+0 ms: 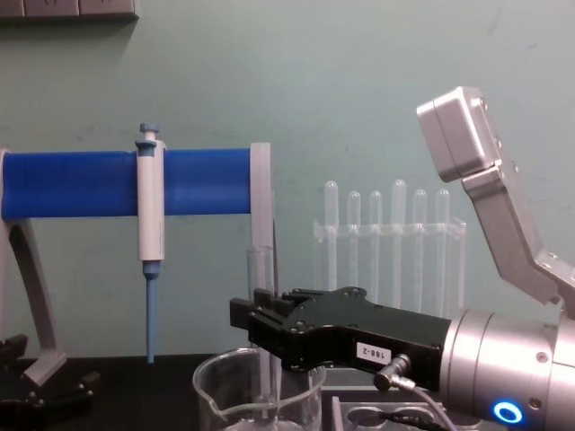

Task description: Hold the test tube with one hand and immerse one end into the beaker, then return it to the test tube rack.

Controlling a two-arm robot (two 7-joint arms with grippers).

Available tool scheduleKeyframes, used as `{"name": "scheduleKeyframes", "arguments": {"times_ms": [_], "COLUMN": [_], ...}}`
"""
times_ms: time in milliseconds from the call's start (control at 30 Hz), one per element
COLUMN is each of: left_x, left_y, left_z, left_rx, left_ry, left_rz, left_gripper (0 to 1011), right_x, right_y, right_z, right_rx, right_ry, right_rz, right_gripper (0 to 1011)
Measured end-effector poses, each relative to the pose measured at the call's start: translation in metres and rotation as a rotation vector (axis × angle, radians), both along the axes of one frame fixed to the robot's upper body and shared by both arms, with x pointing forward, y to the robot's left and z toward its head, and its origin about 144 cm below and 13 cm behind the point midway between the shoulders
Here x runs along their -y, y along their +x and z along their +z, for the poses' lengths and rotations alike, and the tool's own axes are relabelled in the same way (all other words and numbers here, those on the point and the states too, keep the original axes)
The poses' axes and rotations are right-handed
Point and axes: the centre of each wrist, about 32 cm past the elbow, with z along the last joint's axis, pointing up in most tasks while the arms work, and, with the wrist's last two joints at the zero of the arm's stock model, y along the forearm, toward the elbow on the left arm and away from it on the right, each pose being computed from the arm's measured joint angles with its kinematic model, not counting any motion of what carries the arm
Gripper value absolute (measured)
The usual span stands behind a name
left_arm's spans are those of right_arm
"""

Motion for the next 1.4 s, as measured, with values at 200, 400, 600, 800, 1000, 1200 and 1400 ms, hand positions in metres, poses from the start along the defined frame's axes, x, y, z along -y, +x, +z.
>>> {"name": "scheduleKeyframes", "arguments": {"times_ms": [200, 400, 600, 800, 1000, 1200, 1400], "left_x": [0.0, 0.0, 0.0, 0.0, 0.0, 0.0, 0.0], "left_y": [0.0, 0.0, 0.0, 0.0, 0.0, 0.0, 0.0], "left_z": [0.0, 0.0, 0.0, 0.0, 0.0, 0.0, 0.0], "left_rx": [0.0, 0.0, 0.0, 0.0, 0.0, 0.0, 0.0], "left_ry": [0.0, 0.0, 0.0, 0.0, 0.0, 0.0, 0.0], "left_rz": [0.0, 0.0, 0.0, 0.0, 0.0, 0.0, 0.0], "left_gripper": [1000, 1000, 1000, 1000, 1000, 1000, 1000], "right_x": [0.0, 0.0, 0.0, 0.0, 0.0, 0.0, 0.0], "right_y": [0.0, 0.0, 0.0, 0.0, 0.0, 0.0, 0.0], "right_z": [0.0, 0.0, 0.0, 0.0, 0.0, 0.0, 0.0], "right_rx": [0.0, 0.0, 0.0, 0.0, 0.0, 0.0, 0.0], "right_ry": [0.0, 0.0, 0.0, 0.0, 0.0, 0.0, 0.0], "right_rz": [0.0, 0.0, 0.0, 0.0, 0.0, 0.0, 0.0], "right_gripper": [224, 224, 224, 224, 224, 224, 224]}}
